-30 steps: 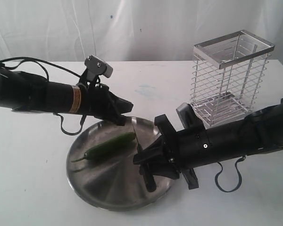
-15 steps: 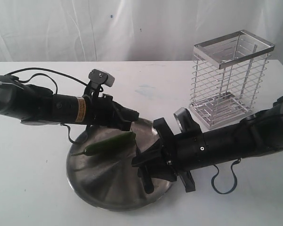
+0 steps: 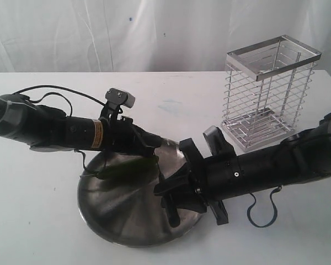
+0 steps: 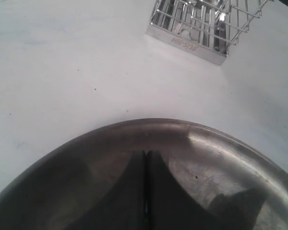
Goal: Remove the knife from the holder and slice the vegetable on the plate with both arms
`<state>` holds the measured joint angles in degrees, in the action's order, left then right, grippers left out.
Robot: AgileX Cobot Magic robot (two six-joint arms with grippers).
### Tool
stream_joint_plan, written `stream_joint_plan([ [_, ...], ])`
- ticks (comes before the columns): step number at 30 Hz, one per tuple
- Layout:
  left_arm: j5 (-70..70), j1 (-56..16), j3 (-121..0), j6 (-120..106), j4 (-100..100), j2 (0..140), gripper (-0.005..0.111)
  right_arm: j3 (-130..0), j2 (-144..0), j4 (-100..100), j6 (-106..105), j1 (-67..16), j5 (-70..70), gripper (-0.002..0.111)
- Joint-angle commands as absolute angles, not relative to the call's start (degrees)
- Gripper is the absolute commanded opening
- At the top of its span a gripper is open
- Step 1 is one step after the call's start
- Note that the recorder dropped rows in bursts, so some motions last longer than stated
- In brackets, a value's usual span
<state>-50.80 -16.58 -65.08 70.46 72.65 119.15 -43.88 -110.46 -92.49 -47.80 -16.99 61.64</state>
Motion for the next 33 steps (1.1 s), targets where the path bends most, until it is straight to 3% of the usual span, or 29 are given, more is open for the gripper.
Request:
stream_joint_plan([
  [1, -50.84, -16.65, -66.42, 70.39, 74.01, 120.04, 0.0, -44.04, -110.54, -92.76, -48.77, -16.5, 62.76, 0.0],
  [16, -35.43, -16.65, -66.78, 82.0, 92.23, 120.56, 0.0, -44.04, -110.54, -92.76, -49.22, -16.5, 59.73, 0.0],
  [33, -39.38, -16.65, -68.82, 82.61, 93.02, 119.96, 0.0, -44.04, -110.54, -92.76, -51.62, -16.5, 59.37, 0.0],
])
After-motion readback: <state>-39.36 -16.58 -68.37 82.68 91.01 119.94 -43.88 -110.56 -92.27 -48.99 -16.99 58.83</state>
